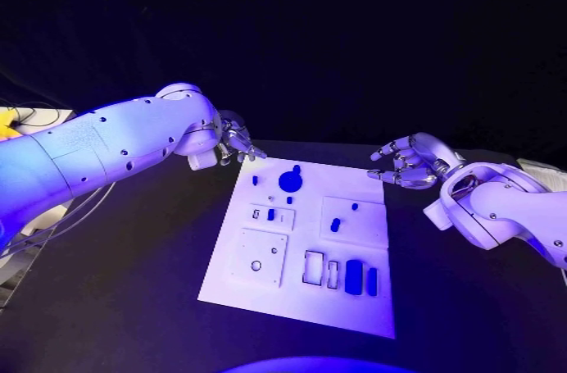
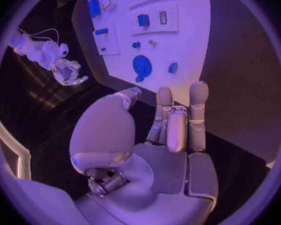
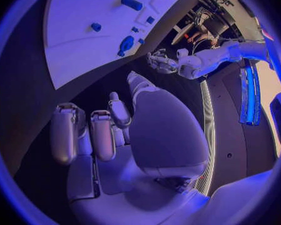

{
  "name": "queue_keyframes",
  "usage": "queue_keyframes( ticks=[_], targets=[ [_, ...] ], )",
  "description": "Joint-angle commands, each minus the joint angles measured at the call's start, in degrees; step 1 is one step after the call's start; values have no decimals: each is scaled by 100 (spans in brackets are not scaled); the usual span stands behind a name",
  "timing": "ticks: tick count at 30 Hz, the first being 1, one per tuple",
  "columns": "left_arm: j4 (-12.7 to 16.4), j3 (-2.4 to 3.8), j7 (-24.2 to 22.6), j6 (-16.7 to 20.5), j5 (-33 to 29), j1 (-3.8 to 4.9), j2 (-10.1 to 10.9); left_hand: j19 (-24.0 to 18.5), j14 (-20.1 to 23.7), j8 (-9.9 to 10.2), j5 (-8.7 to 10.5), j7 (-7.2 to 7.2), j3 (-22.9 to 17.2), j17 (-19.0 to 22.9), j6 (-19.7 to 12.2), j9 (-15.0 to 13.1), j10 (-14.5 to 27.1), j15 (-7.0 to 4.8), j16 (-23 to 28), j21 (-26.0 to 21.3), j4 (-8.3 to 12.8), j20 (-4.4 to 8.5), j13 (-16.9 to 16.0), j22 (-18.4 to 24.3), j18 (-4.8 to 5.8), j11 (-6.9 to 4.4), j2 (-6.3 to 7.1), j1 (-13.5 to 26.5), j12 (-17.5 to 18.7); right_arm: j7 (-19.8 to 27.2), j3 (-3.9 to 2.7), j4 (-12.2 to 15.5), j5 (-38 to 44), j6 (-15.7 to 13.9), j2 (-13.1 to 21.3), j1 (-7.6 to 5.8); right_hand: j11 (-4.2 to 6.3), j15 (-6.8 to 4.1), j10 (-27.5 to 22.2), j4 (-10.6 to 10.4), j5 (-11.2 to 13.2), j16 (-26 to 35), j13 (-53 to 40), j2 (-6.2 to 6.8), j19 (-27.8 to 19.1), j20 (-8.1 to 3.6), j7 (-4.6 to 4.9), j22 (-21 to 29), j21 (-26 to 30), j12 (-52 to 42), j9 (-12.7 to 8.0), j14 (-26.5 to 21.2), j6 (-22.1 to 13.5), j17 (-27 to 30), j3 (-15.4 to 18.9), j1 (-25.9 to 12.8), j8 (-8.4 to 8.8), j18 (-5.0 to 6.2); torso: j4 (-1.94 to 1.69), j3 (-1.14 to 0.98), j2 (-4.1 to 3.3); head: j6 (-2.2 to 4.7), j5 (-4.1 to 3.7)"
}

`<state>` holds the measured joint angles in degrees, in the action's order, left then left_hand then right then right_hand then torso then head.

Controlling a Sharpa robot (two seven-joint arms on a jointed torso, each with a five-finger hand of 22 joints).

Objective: Assemble the parts on the task board

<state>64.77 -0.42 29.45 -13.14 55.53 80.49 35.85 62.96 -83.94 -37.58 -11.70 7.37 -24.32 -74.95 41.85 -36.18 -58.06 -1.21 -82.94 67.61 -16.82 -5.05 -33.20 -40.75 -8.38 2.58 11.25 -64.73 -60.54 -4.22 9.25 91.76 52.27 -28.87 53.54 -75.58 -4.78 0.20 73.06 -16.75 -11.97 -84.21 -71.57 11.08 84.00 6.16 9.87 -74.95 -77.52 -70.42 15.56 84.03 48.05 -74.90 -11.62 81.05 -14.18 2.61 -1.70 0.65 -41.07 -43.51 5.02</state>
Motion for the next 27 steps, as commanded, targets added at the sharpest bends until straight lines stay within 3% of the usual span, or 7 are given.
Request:
queue_keyframes(
  ticks=[1,10,18,27],
  targets=[
    [-166,-21,-87,-300,164,9,-112,57,-75,14,8,-1,33,-45,31,9,-4,48,-40,25,6,4,6,-19,-81,39,2,39,-21,70,-1,16,19,45,-4,3,-18,38,-30,5,-26,29,3,-7,-6,33,0,-775,16,9,-8,306,-36,-593,45,-68,-13,32,5,11,-14,3,5],
    [-669,-145,-70,-520,223,-24,-431,31,-67,11,7,-3,35,-23,36,11,-1,48,-31,3,8,5,7,29,-90,38,0,36,-21,82,-2,42,19,29,3,3,-18,38,-30,5,-26,29,3,-7,-6,33,0,-775,16,9,-8,306,-36,-593,45,-68,-13,32,5,28,-26,-11,-7],
    [-936,-180,-77,-539,267,-52,-573,19,-60,12,6,-1,49,-10,30,20,21,49,-27,-6,3,4,12,48,-93,40,-2,48,-14,88,-2,52,20,22,10,3,-18,38,-35,7,-31,32,8,-12,-11,33,1,-769,27,14,-9,305,-39,-589,45,-69,-13,35,28,31,-52,-12,13],
    [-987,-207,-60,-758,250,-75,-614,15,-57,12,12,2,69,-9,24,29,37,52,-28,-9,1,3,15,51,-93,43,4,64,-11,87,-2,66,22,18,21,2,-18,38,-35,7,-31,32,8,-12,-11,33,1,-769,27,14,-9,305,-39,-589,45,-69,-13,35,7,32,-42,-43,3]
  ],
)
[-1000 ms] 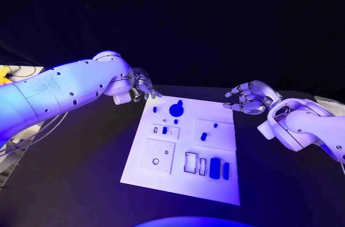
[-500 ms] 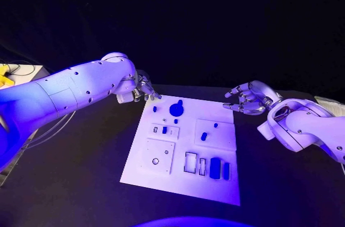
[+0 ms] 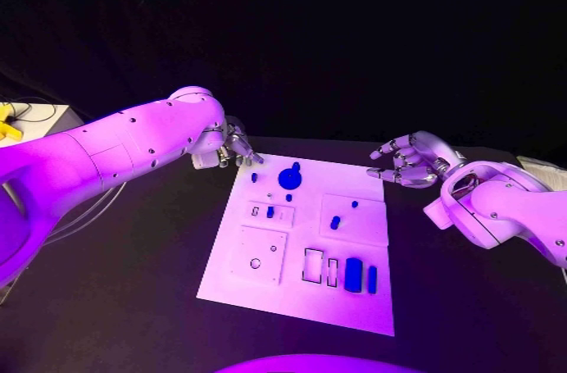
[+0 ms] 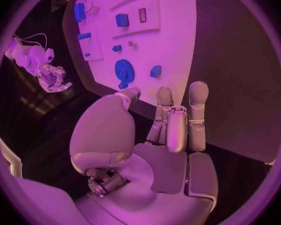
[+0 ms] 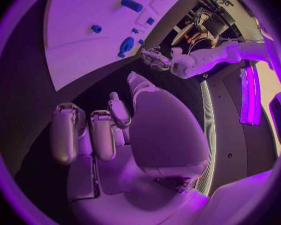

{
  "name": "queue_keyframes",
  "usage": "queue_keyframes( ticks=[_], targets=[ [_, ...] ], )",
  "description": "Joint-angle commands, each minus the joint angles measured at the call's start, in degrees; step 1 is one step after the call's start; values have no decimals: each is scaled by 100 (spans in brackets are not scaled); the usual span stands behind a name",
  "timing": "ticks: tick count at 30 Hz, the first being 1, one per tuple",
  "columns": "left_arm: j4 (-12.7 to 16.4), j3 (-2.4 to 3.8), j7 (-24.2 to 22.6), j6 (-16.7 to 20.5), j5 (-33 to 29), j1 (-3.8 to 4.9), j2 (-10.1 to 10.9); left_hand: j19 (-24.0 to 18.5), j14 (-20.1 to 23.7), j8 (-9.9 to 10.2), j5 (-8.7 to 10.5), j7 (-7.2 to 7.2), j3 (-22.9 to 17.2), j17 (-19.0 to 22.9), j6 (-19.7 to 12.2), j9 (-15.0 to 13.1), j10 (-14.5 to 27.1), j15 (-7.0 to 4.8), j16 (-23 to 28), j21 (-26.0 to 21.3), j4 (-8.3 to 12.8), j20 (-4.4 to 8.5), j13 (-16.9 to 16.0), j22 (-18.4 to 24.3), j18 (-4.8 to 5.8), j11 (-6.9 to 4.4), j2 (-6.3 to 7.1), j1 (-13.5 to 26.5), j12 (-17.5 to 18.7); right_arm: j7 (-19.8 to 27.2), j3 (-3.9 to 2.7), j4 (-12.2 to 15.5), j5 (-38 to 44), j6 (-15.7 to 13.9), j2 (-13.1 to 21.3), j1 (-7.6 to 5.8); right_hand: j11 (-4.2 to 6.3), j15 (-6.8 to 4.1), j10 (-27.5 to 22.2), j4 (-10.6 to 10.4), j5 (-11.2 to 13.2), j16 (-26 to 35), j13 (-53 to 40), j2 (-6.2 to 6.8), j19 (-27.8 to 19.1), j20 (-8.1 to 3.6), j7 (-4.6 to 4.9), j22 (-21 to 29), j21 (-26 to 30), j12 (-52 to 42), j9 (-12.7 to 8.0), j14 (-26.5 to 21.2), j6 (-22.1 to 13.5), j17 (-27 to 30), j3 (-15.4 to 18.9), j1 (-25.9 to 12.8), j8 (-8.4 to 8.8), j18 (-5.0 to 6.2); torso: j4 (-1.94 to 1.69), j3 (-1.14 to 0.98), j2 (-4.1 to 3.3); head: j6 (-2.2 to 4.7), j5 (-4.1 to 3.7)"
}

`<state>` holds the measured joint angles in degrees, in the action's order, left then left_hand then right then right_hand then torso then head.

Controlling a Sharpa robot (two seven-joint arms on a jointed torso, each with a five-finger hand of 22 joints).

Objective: Assemble the parts on the task board

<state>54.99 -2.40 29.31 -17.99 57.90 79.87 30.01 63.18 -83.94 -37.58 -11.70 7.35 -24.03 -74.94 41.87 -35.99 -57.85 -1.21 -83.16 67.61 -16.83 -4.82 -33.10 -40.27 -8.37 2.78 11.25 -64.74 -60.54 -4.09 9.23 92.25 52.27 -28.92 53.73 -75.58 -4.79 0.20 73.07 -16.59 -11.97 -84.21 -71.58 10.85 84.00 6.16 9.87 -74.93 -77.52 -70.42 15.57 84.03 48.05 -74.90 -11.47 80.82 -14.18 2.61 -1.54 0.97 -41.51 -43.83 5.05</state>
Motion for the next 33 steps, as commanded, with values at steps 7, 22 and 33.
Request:
queue_keyframes(
  ticks=[7,22,33],
  targets=[
    [-75,-70,-29,-464,-27,-76,-68,-21,-51,11,14,5,46,-1,22,17,29,54,-3,-20,2,-21,8,24,-97,24,-15,76,-10,76,-1,32,24,22,8,2,-18,38,-35,-9,-31,32,9,11,-11,33,1,-771,27,14,-9,305,-39,-589,30,-46,-13,34,2,-3,6,-30,1],
    [-87,-108,-26,-498,-76,-117,-69,-25,-45,8,7,6,38,-2,21,36,51,58,-8,-19,5,-25,12,18,-95,27,-78,78,-12,73,-2,36,28,20,11,1,-18,38,-35,-9,-31,32,9,11,-11,33,1,-771,27,14,-9,305,-39,-589,30,-46,-13,34,3,-3,5,-44,8],
    [-26,-111,-38,-365,-256,-120,-56,-16,-48,-82,-14,-28,-187,-35,99,90,80,37,-46,8,23,-24,36,-26,-92,-4,-365,-175,-51,67,-2,28,29,21,5,1,-18,38,-35,-9,-31,32,9,11,-11,33,1,-771,27,14,-9,305,-39,-589,30,-46,-13,34,1,-4,-1,-57,3]
  ],
)
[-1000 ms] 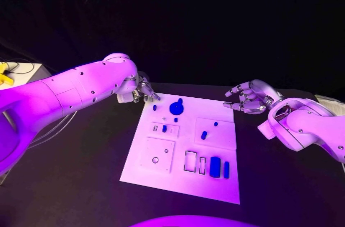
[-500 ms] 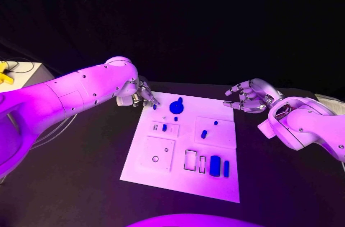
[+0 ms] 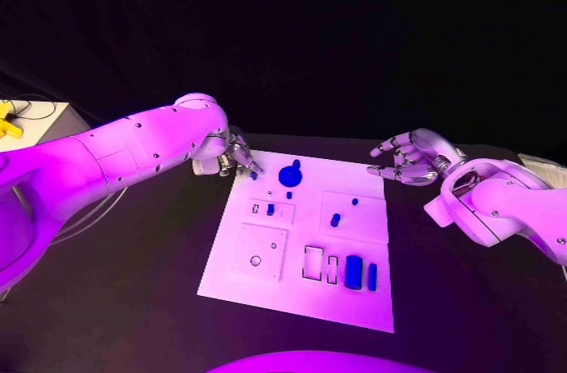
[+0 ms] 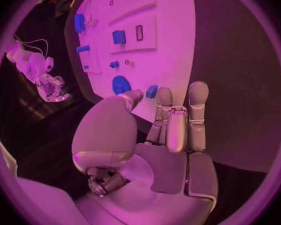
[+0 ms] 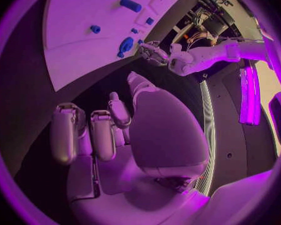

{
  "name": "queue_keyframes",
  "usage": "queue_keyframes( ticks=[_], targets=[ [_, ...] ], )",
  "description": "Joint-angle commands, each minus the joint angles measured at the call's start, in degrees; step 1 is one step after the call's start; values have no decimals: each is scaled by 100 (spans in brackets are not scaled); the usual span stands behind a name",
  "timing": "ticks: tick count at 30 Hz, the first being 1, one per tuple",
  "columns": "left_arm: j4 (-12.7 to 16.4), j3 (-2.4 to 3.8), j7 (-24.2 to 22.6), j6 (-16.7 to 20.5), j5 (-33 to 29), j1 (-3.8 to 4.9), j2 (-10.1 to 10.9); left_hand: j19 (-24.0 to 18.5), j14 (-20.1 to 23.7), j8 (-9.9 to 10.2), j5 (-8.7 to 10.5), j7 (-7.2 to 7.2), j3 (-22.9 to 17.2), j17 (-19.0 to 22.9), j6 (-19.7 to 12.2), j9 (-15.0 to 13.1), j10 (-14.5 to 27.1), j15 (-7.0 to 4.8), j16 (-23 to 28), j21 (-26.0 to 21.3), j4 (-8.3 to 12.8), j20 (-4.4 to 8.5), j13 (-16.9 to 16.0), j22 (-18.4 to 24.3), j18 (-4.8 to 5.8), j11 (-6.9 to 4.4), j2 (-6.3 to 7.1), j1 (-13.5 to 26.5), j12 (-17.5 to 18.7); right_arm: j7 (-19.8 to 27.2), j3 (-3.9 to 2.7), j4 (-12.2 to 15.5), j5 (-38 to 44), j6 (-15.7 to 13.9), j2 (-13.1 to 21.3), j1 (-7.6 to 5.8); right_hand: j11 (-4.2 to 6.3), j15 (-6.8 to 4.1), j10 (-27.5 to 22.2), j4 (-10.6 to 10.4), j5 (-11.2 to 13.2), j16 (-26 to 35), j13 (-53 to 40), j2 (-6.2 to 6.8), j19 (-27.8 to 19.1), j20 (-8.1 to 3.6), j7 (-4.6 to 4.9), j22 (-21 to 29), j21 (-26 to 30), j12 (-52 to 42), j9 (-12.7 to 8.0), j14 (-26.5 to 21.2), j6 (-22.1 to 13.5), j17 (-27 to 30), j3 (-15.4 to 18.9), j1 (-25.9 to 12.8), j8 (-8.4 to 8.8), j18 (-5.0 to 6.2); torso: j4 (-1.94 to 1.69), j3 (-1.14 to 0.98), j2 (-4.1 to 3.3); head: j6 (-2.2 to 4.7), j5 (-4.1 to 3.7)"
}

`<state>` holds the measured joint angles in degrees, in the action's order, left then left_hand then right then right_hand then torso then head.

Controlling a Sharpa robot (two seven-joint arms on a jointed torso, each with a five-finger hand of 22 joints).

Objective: Assemble the parts on the task board

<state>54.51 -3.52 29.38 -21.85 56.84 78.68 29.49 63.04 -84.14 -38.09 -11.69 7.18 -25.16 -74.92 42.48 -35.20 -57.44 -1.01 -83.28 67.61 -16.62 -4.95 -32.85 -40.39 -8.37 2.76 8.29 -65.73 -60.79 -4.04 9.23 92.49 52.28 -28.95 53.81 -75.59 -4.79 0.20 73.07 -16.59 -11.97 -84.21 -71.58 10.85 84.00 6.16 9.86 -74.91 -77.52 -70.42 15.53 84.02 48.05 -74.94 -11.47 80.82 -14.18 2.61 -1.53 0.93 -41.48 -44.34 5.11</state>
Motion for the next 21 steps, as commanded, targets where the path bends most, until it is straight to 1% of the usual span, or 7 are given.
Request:
queue_keyframes(
  ticks=[1,5,7,9,17,18,21],
  targets=[
    [23,2,-47,39,-159,-1,-3,10,-32,-56,-12,-20,-112,-50,53,8,39,11,-43,22,6,-8,16,-37,-88,-9,-88,-120,-31,61,-1,4,28,25,-3,2,-18,38,-35,-9,-31,32,9,11,-11,34,1,-773,27,14,-5,305,-39,-585,30,-46,-13,34,1,0,-4,-8,-4],
    [21,2,-54,85,-195,-1,-1,23,-39,-148,-8,-51,-257,-64,76,-17,41,-11,-59,45,15,7,35,-67,-84,-37,-136,-278,-38,59,-1,1,28,29,-6,2,-18,38,-35,-9,-31,32,9,11,-11,34,1,-773,27,14,-5,305,-39,-585,30,-46,-13,34,5,0,-1,-16,-4],
    [19,2,-55,78,-208,-1,-2,29,-38,-193,-4,-66,-328,-60,79,-35,40,-22,-60,55,19,14,45,-83,-81,-49,-150,-346,-41,57,-1,-1,28,31,-7,2,-18,38,-35,-9,-31,32,9,11,-11,34,1,-773,27,14,-5,305,-39,-585,30,-46,-13,34,1,0,-2,-23,-7],
    [15,2,-52,55,-216,-1,-4,38,-44,-280,0,-93,-439,-74,96,-78,38,-40,-71,70,34,27,59,-105,-79,-72,-170,-456,-42,56,-1,-2,28,33,-8,2,-19,38,-26,-4,-49,27,3,-5,-3,35,1,-780,19,-2,-7,309,-44,-596,36,-52,-17,32,-2,-1,-2,-29,-9],
    [-4,-6,-40,-42,-226,-2,-18,71,-67,-465,3,-147,-720,-121,84,-179,12,-81,-106,122,78,56,98,-187,-64,-119,-144,-679,-45,57,-1,-6,28,36,-15,2,-19,38,-25,-5,-51,25,3,-8,-2,35,1,-781,17,-3,-7,310,-43,-599,37,-54,-19,31,3,-4,0,-48,-8],
    [-5,-7,-40,-43,-226,-2,-19,79,-71,-528,2,-165,-838,-125,86,-216,-1,-97,-112,138,110,67,109,-209,-62,-136,-138,-751,-44,57,-1,-6,28,36,-15,2,-19,38,-25,-5,-51,25,3,-8,-2,35,1,-781,17,-3,-7,310,-43,-599,37,-54,-19,31,3,-5,-1,-48,-7],
    [-1,-10,-44,-12,-226,-2,-16,93,-78,-621,1,-183,-1124,-135,38,-284,-20,-118,-124,167,205,86,126,-248,-55,-155,-115,-876,-35,57,-1,-6,28,35,-16,2,-19,38,-25,-5,-51,25,3,-8,-2,35,1,-781,17,-3,-7,310,-43,-599,37,-54,-19,31,4,-5,-1,-46,-6]
  ],
)
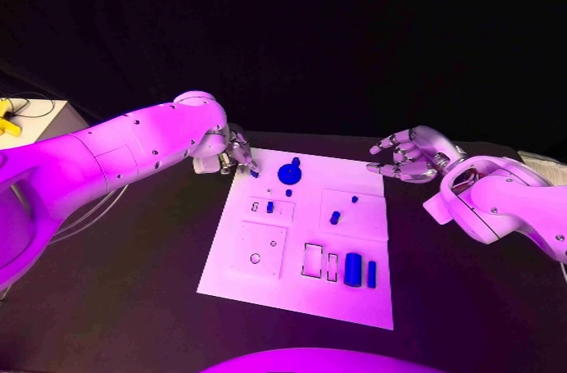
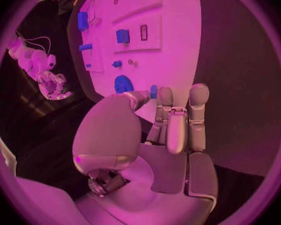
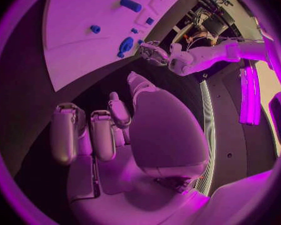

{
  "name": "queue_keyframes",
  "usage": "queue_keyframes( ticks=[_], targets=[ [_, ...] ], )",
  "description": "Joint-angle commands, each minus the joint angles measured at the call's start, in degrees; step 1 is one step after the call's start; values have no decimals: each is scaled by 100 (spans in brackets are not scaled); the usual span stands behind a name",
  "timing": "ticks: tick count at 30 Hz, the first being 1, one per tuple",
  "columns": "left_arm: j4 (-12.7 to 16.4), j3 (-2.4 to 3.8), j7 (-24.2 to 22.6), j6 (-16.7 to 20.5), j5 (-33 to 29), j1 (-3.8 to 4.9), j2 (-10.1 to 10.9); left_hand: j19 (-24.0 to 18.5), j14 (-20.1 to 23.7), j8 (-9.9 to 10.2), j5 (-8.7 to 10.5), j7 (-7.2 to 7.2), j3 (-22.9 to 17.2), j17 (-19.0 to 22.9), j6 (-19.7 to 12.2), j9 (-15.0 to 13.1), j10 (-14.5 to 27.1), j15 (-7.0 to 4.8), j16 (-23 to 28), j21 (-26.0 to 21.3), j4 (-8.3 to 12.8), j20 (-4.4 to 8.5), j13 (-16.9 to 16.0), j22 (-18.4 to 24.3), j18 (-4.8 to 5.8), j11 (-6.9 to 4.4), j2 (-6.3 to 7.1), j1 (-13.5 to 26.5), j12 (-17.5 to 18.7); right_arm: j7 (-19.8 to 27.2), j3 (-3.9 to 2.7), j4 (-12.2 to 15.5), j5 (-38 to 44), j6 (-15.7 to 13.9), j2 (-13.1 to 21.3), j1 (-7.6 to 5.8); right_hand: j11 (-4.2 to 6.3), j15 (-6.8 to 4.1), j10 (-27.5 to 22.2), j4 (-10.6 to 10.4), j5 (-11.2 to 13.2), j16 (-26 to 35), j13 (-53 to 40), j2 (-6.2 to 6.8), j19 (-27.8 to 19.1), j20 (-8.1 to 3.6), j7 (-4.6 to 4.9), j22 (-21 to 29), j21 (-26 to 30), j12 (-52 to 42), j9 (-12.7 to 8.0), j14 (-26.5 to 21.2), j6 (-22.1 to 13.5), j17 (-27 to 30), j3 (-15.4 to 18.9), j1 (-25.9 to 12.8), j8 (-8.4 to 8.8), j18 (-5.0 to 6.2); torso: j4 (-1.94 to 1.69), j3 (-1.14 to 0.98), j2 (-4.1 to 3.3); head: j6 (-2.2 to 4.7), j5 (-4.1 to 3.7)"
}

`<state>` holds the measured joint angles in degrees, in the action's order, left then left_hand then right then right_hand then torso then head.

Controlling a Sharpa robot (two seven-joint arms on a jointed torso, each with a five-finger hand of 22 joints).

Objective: Assemble the parts on the task board

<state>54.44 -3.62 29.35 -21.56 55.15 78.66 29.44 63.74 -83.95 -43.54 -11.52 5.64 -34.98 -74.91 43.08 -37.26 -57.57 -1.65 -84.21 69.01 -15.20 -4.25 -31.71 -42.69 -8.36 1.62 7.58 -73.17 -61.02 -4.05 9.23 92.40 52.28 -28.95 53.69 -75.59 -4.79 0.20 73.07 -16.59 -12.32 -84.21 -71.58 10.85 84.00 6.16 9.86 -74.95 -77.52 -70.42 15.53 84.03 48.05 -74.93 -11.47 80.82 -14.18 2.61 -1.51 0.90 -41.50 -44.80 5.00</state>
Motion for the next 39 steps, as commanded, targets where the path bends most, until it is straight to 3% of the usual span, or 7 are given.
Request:
queue_keyframes(
  ticks=[1,6,15,18,19,21,39],
  targets=[
    [9,-1,-42,-24,-57,0,-9,26,-102,-110,-17,-19,-288,-144,-47,-104,-10,-58,-37,37,133,24,22,-31,-55,-50,-31,-191,-2,57,-1,2,28,34,-4,2,-19,38,-25,-5,-16,25,3,-9,-2,35,1,-777,17,-3,-7,310,-43,-601,37,-54,-19,31,2,-1,-1,1,5],
    [74,-3,-89,155,-89,-3,39,70,-124,-319,-19,3,-1113,-180,-121,-264,-90,-49,-67,145,532,19,17,-161,-35,-29,164,-195,-10,58,-1,-3,28,32,-6,2,-19,39,-24,-10,-22,28,5,-21,-3,35,2,-775,22,-4,-7,310,-40,-598,38,-68,-23,32,4,0,5,-1,8],
    [472,4,-184,692,-326,-10,279,375,-272,-417,-139,-45,-1727,-480,95,-313,-521,-108,-201,472,925,57,-362,-682,47,-88,464,52,-251,58,0,-9,28,29,-1,2,-19,39,-24,-13,-28,27,6,-29,-5,35,1,-771,29,-5,-7,311,-39,-600,39,-78,-25,34,-8,2,10,9,8],
    [741,9,-183,867,-418,-10,435,456,-311,-414,-247,-69,-1816,-562,176,-316,-646,-131,-233,552,1006,78,-452,-814,69,-113,533,131,-295,57,0,-8,28,27,8,2,-19,39,-23,-15,-34,31,6,-35,-4,35,1,-773,27,-6,-7,309,-38,-595,40,-89,-26,33,-13,1,11,14,8],
    [822,11,-178,905,-448,-10,483,521,-342,-417,-475,-91,-1850,-635,247,-319,-752,-152,-261,610,1054,94,-553,-915,87,-132,596,177,-348,56,0,-8,28,27,10,2,-19,39,-23,-15,-34,31,6,-35,-4,35,1,-773,27,-6,-7,309,-38,-595,40,-89,-26,33,-14,1,11,17,8],
    [1015,14,-162,974,-504,-9,597,576,-369,-406,-623,-115,-1875,-699,312,-318,-850,-173,-284,662,1104,115,-637,-1001,102,-154,650,232,-384,53,0,-7,28,26,17,2,-19,39,-23,-15,-34,31,6,-35,-4,35,1,-773,27,-6,-7,309,-38,-595,40,-89,-26,33,-16,-1,14,17,14],
    [2590,-53,-105,1056,0,-46,1424,651,-404,-381,-753,-144,-1911,-786,406,-314,-984,-202,-314,729,1172,145,-744,-1123,123,-189,697,299,-420,35,1,-13,28,22,58,3,-19,39,-23,-18,-59,29,9,-58,1,35,1,-777,23,-9,-7,311,-35,-599,46,-132,-33,32,-16,5,7,25,62]
  ],
)
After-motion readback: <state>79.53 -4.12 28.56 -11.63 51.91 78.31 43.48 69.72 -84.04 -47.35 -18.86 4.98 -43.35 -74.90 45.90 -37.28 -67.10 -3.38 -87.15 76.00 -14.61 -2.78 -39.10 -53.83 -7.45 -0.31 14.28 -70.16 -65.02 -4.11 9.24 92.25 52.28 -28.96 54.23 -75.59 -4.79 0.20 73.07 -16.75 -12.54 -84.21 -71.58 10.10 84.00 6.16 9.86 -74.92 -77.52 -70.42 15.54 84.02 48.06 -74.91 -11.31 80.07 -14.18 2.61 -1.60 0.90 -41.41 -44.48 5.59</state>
